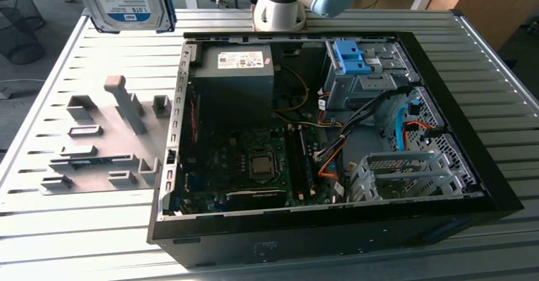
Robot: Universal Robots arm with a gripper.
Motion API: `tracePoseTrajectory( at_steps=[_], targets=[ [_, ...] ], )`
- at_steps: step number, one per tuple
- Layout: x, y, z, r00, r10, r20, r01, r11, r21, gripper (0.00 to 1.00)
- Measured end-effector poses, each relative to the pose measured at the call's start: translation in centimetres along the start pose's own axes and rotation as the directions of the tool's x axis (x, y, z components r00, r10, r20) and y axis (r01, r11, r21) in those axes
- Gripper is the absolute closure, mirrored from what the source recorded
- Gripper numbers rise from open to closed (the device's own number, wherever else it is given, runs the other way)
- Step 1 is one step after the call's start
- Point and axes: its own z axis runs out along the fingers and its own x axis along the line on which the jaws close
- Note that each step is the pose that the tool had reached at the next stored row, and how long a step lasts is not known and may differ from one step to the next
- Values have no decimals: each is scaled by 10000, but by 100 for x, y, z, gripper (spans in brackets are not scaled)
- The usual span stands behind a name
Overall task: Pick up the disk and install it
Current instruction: 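Pick up the disk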
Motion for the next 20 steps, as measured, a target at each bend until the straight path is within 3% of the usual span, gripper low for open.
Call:
tracePoseTrajectory(
  at_steps=[9,20],
  targets=[
    [-1,-95,-2,10000,-1,0,1,10000,0,64],
    [54,-110,0,10000,1,0,-1,10000,0,64]
  ],
)
